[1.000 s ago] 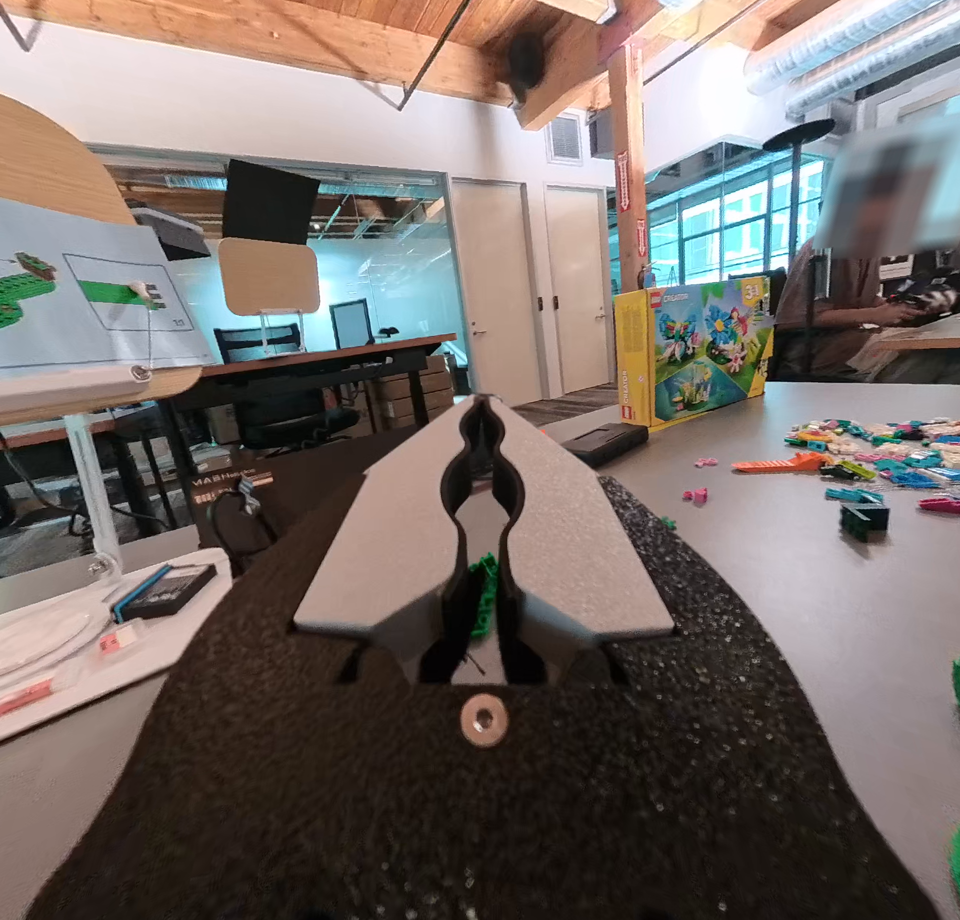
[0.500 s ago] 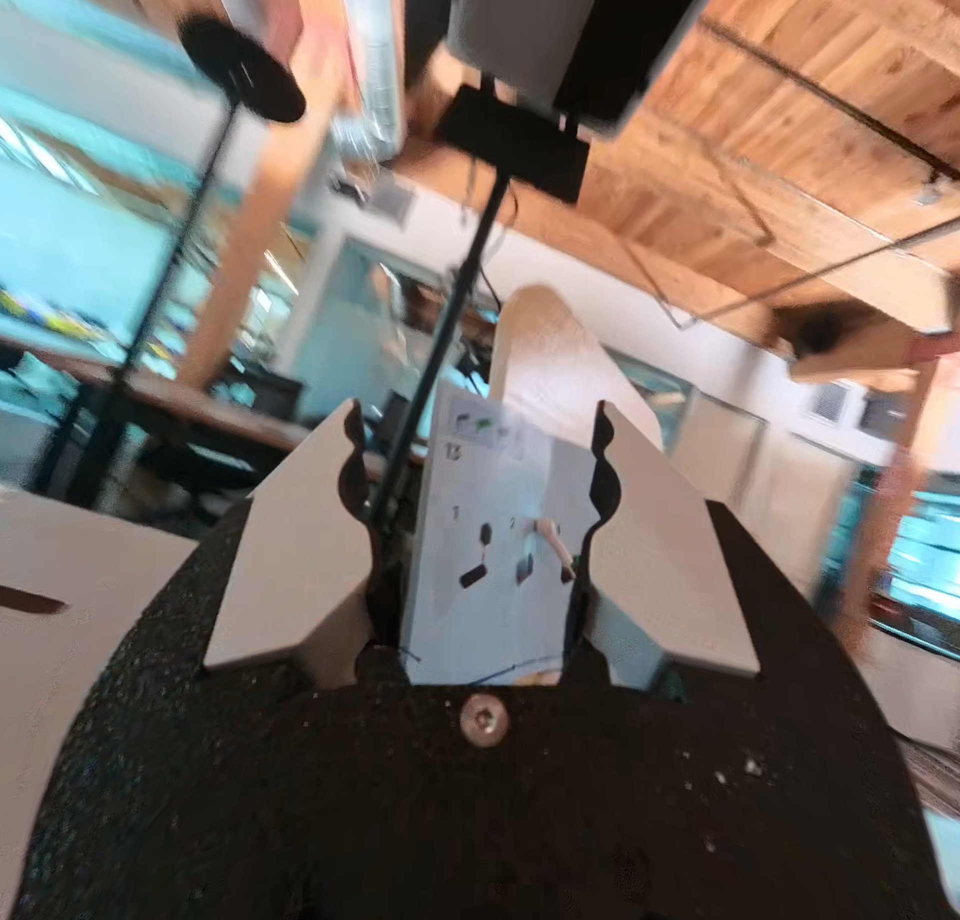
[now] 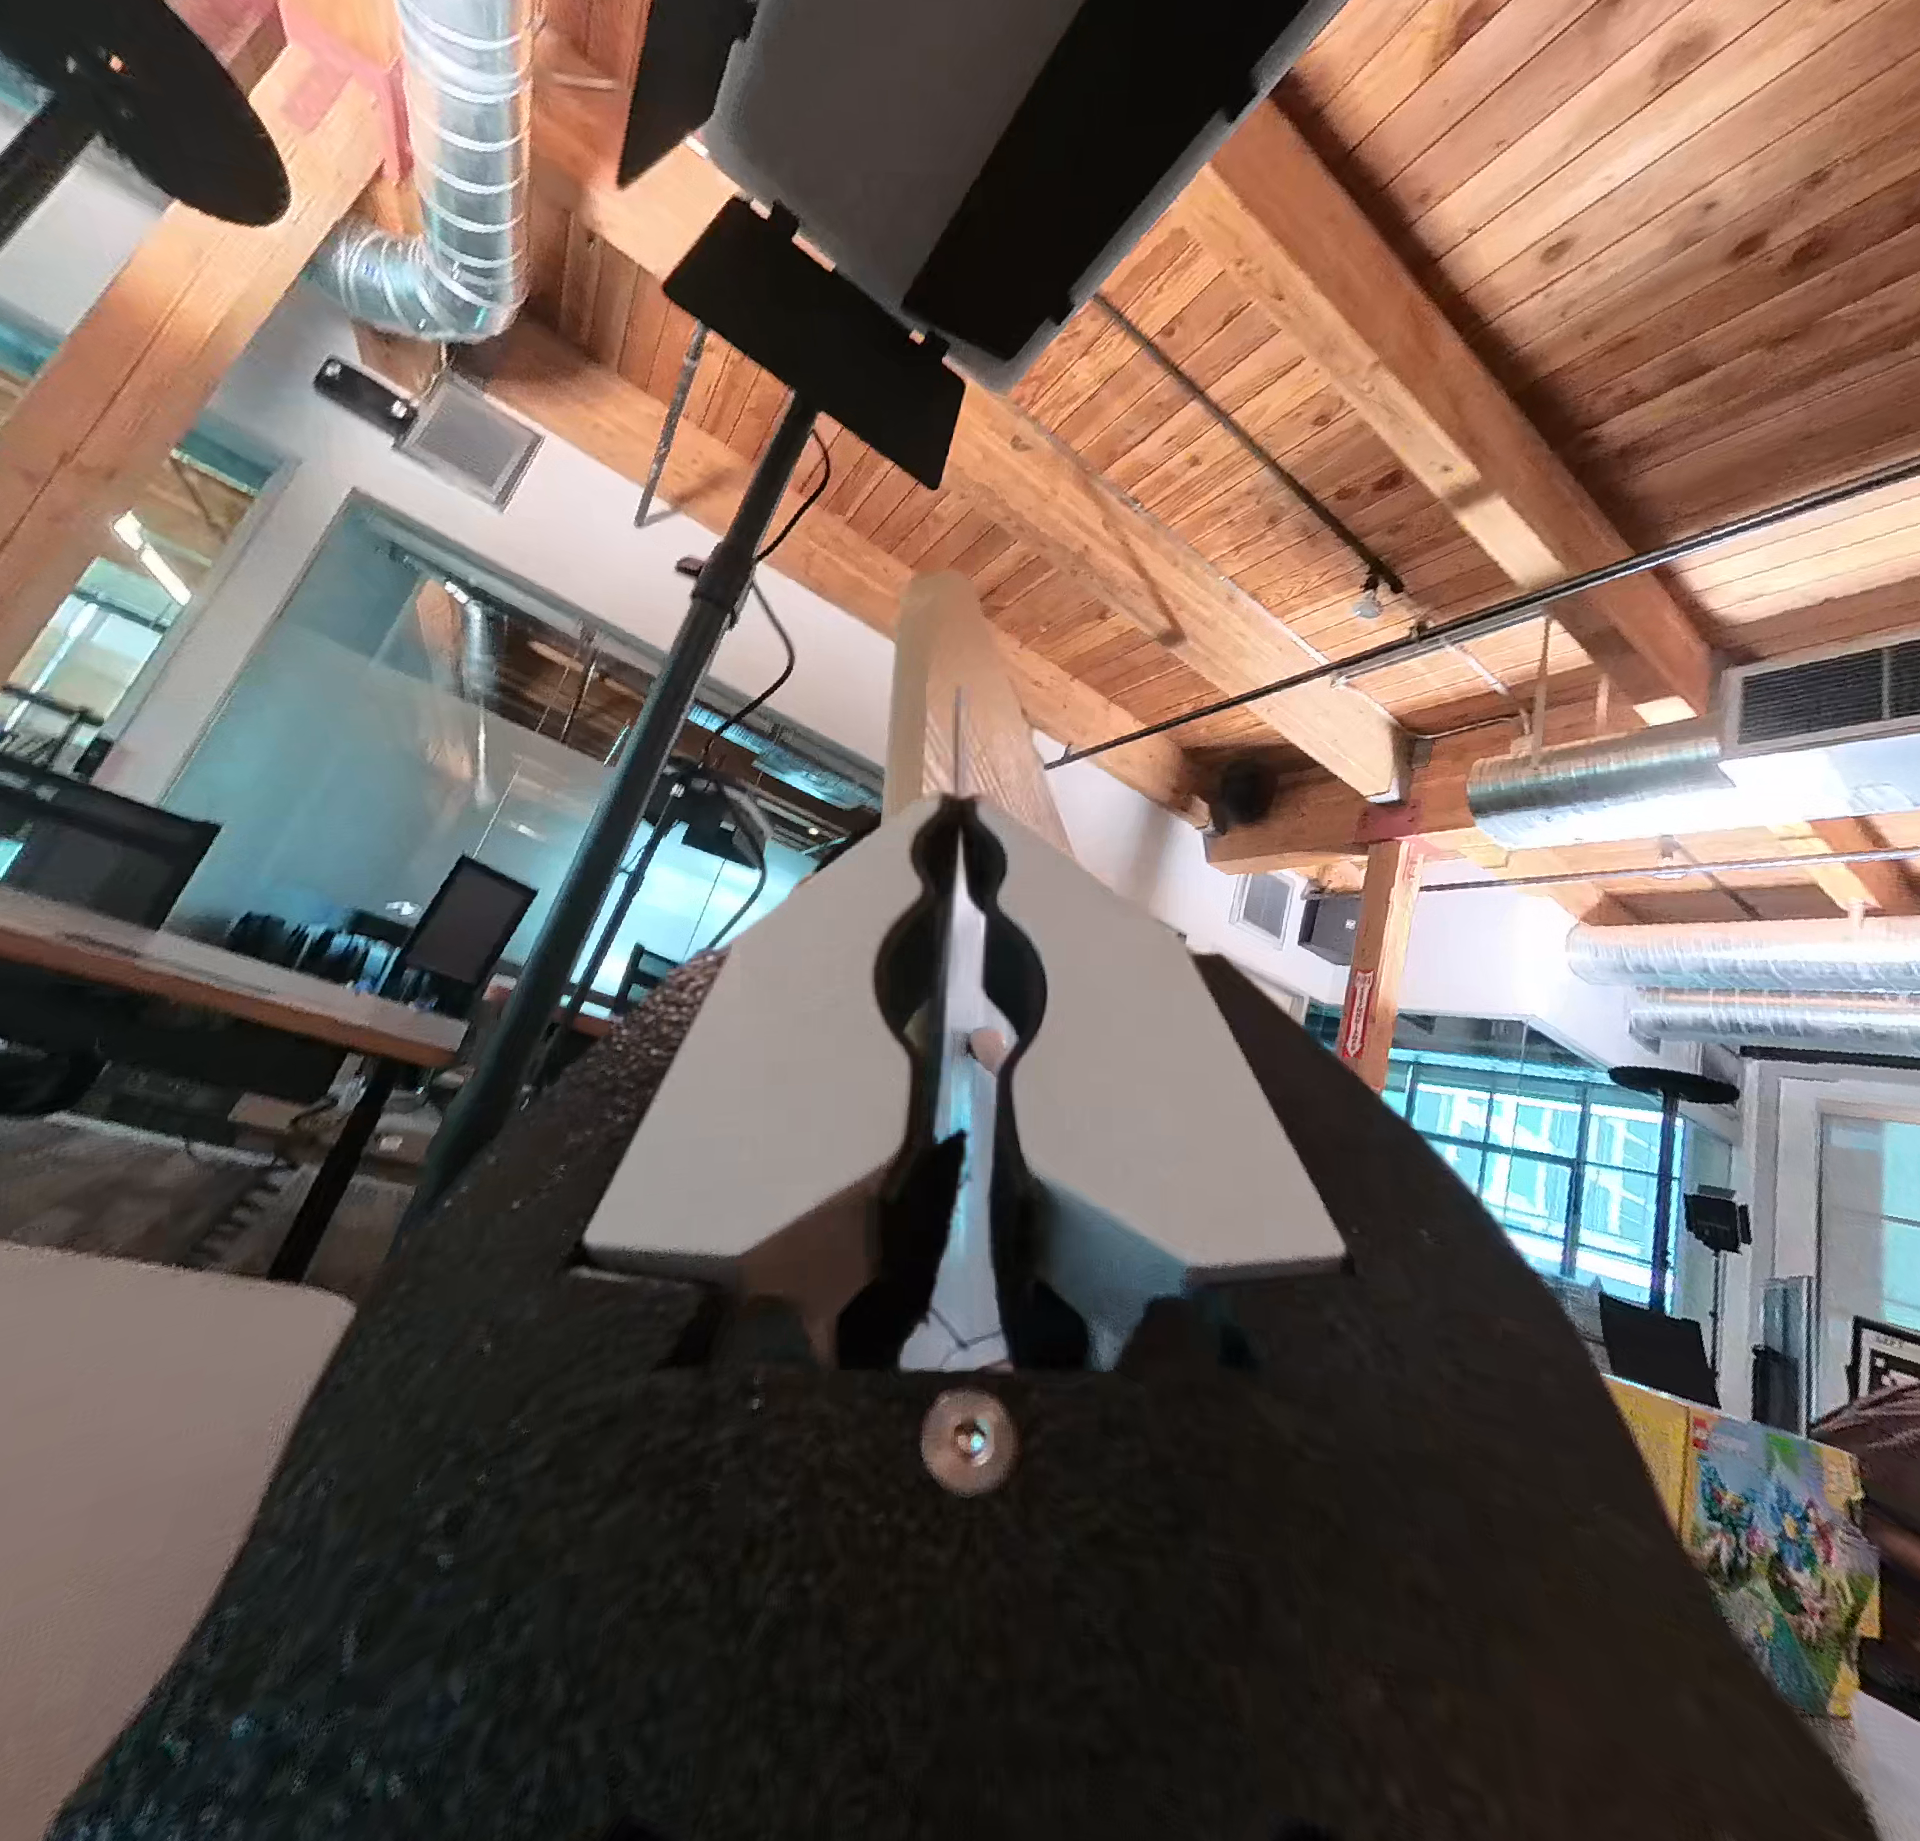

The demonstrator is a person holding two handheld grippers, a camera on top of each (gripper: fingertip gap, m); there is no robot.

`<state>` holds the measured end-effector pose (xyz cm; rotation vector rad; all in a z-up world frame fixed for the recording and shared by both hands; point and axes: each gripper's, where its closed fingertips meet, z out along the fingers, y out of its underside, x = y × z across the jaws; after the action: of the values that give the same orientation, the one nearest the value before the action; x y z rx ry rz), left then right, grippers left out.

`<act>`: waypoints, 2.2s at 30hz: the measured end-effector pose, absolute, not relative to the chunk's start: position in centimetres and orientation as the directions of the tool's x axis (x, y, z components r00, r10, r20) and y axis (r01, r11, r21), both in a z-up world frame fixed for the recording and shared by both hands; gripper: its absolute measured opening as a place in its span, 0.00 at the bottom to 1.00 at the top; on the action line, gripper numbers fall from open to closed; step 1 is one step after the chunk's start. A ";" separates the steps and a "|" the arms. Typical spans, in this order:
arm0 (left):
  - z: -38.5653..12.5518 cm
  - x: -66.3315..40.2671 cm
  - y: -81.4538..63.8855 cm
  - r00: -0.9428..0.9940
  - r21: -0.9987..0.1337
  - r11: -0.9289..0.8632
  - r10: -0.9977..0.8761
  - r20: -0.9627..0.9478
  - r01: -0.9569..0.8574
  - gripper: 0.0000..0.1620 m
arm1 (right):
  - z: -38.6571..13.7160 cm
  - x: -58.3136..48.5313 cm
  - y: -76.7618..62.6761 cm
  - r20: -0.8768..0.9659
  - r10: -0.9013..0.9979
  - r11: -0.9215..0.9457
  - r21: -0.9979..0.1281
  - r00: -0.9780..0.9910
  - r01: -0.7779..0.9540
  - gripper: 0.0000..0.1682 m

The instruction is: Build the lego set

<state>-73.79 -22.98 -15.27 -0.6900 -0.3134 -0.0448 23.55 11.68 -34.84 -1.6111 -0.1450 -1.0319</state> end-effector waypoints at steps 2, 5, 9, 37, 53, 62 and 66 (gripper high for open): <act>-15.4 -73.8 -23.1 0.959 -0.624 0.770 0.059 0.276 0.132 0.00 | -34.9 23.7 11.7 0.676 -0.422 -0.337 -0.735 0.604 0.588 0.08; -15.6 -73.7 -23.0 0.965 -0.618 0.768 0.001 0.264 0.168 0.00 | -34.9 23.6 11.7 0.682 -0.418 -0.339 -0.730 0.601 0.593 0.08; -15.8 -73.7 -23.2 0.964 -0.596 0.776 -0.056 0.259 0.205 0.00 | -35.0 23.4 11.8 0.690 -0.410 -0.340 -0.723 0.597 0.601 0.08; -16.0 -74.2 -23.2 0.927 -0.713 0.695 0.323 0.190 -0.096 0.44 | -35.1 22.1 12.4 0.705 -0.357 -0.300 -0.708 0.613 0.639 0.06; -11.2 -58.7 -19.3 0.957 -0.688 0.696 0.289 0.009 -0.203 0.43 | -31.0 22.7 9.1 0.247 -0.391 0.162 -0.930 0.887 0.331 0.07; -25.6 -46.2 -11.0 0.986 -0.902 0.430 0.163 0.024 -0.049 0.39 | -33.8 15.5 13.6 0.243 0.083 -0.027 -0.969 0.966 0.246 0.02; -28.5 -42.6 -10.4 0.988 -0.924 0.382 0.152 0.026 -0.034 0.37 | -37.3 11.7 16.5 -0.090 0.364 -0.442 -0.893 0.927 0.087 0.06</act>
<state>-42.57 -10.39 -28.46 -1.1739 -0.1134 0.1193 11.73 16.53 -37.26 -2.0179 -0.3235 0.3260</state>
